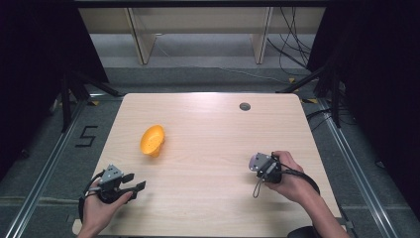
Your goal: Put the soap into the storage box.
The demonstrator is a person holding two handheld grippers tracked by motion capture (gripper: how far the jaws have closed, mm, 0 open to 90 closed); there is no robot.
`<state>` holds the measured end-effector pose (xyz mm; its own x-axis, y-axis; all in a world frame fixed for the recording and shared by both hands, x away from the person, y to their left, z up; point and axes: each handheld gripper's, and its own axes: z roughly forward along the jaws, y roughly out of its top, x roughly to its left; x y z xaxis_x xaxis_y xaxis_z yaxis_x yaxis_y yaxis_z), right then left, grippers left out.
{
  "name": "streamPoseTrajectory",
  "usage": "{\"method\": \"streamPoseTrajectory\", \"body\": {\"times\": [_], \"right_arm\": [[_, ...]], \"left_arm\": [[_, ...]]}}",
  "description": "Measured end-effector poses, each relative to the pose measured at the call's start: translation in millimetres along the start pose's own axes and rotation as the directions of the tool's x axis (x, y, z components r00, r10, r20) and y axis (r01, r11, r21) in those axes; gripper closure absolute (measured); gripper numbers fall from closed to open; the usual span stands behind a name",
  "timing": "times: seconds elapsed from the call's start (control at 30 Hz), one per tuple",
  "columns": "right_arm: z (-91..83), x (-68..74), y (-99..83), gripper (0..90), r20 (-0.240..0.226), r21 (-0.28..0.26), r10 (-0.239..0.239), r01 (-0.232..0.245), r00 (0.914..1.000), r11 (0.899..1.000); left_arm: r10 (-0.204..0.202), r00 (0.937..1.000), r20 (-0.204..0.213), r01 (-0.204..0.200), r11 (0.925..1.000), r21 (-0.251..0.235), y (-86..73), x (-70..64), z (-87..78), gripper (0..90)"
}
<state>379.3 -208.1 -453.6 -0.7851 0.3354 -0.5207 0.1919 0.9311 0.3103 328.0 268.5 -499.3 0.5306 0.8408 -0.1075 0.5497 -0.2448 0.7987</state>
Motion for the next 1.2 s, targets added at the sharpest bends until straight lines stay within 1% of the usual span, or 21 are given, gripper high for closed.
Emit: {"method": "streamPoseTrajectory", "body": {"times": [0.13,0.17,0.23,0.27,0.37,0.43,0.47,0.5,0.53,0.57,0.6,0.63,0.67,0.7,0.8,0.9,0.97,1.0,1.03,1.1,1.2], "right_arm": [[-9.7,11.1,5.0,50.1,0.066,-0.026,-0.01,0.011,0.9978,1.0],[-11.2,13.4,6.2,50.1,0.091,-0.042,-0.012,0.016,0.9958,0.999],[-13.0,15.3,7.4,50.1,0.097,-0.049,-0.015,0.02,0.9952,0.999],[-15.9,20.2,10.2,50.1,0.129,-0.062,-0.028,0.037,0.9912,0.997],[-22.2,28.2,14.0,50.1,0.174,-0.1,-0.042,0.06,0.9839,0.993],[-24.2,32.8,15.9,50.1,0.184,-0.12,-0.025,0.048,0.9826,0.992],[-28.8,37.2,18.2,50.1,0.237,-0.136,-0.038,0.072,0.9707,0.988],[-28.8,37.2,18.2,50.1,0.237,-0.136,-0.038,0.072,0.9707,0.988],[-32.9,41.4,20.4,50.1,0.28,-0.157,-0.035,0.082,0.9593,0.984],[-34.6,44.1,21.3,50.1,0.284,-0.175,-0.002,0.053,0.9588,0.983],[-36.3,45.0,21.9,50.1,0.313,-0.191,-0.007,0.07,0.9497,0.979],[-37.7,44.7,23.0,50.1,0.324,-0.193,-0.033,0.1,0.9455,0.976],[-37.7,44.7,23.0,50.1,0.324,-0.193,-0.033,0.1,0.9455,0.976],[-39.3,47.3,22.9,50.1,0.337,-0.193,-0.013,0.083,0.9414,0.978],[-40.4,51.8,23.6,50.1,0.371,-0.172,-0.023,0.093,0.9284,0.981],[-42.6,51.2,23.5,50.1,0.395,-0.165,-0.074,0.15,0.9156,0.975],[-43.3,52.9,24.1,50.1,0.396,-0.162,-0.051,0.125,0.9169,0.979],[-44.5,54.2,23.1,50.1,0.406,-0.166,-0.046,0.124,0.9126,0.978],[-45.6,53.1,23.9,50.1,0.416,-0.163,-0.079,0.16,0.9058,0.974],[-46.9,58.3,24.1,50.1,0.415,-0.167,-0.028,0.106,0.9092,0.98],[-50.0,60.2,25.5,50.1,0.429,-0.166,-0.057,0.141,0.9014,0.976]], "left_arm": [[0.035,0.9994,0.002,-0.035,0.9994,0.006,1.2,1.4,-0.4,40.7],[0.023,0.9997,0.004,-0.023,0.9997,0.002,1.0,0.4,-0.1,40.7],[0.027,0.9996,-0.002,-0.027,0.9996,0.013,1.1,0.7,-0.6,41.2],[0.015,0.9998,0.012,-0.015,0.9999,0.005,1.1,-0.7,-0.8,42.8],[0.018,0.9994,0.028,-0.018,0.9998,-0.01,2.6,-2.8,0.3,43.1],[0.031,0.9991,0.028,-0.031,0.9994,-0.014,3.5,-2.7,0.4,42.6],[0.024,0.9995,0.021,-0.024,0.9996,-0.015,4.7,-5.0,0.0,41.9],[0.03,0.999,0.033,-0.029,0.9993,-0.024,5.8,-5.0,0.1,41.9],[0.032,0.9992,0.024,-0.031,0.9988,-0.037,8.4,-5.7,-1.0,41.4],[0.032,0.9992,0.024,-0.031,0.9988,-0.037,8.4,-5.7,-1.0,41.3],[0.037,0.9989,0.03,-0.035,0.9985,-0.041,9.5,-5.5,-1.2,41.3],[0.039,0.9988,0.028,-0.038,0.9983,-0.045,10.0,-5.8,-1.2,41.3],[0.04,0.9988,0.029,-0.039,0.9982,-0.045,10.3,-6.1,-1.0,41.3],[0.043,0.9987,0.028,-0.041,0.9981,-0.045,10.5,-6.4,-0.9,41.3],[0.053,0.9981,0.03,-0.051,0.997,-0.057,14.0,-8.3,-1.3,41.5],[0.052,0.9981,0.032,-0.05,0.9966,-0.066,16.3,-10.3,-0.6,41.5],[0.062,0.9975,0.033,-0.06,0.9961,-0.066,19.6,-13.2,0.4,41.4],[0.07,0.997,0.032,-0.068,0.9956,-0.065,21.3,-14.2,0.7,41.3],[0.073,0.9963,0.046,-0.07,0.995,-0.071,23.1,-15.8,1.8,41.3],[0.078,0.9955,0.054,-0.074,0.9942,-0.078,27.3,-20.6,3.4,41.1],[0.094,0.9931,0.071,-0.087,0.9923,-0.088,34.7,-26.4,5.0,40.8]]}}
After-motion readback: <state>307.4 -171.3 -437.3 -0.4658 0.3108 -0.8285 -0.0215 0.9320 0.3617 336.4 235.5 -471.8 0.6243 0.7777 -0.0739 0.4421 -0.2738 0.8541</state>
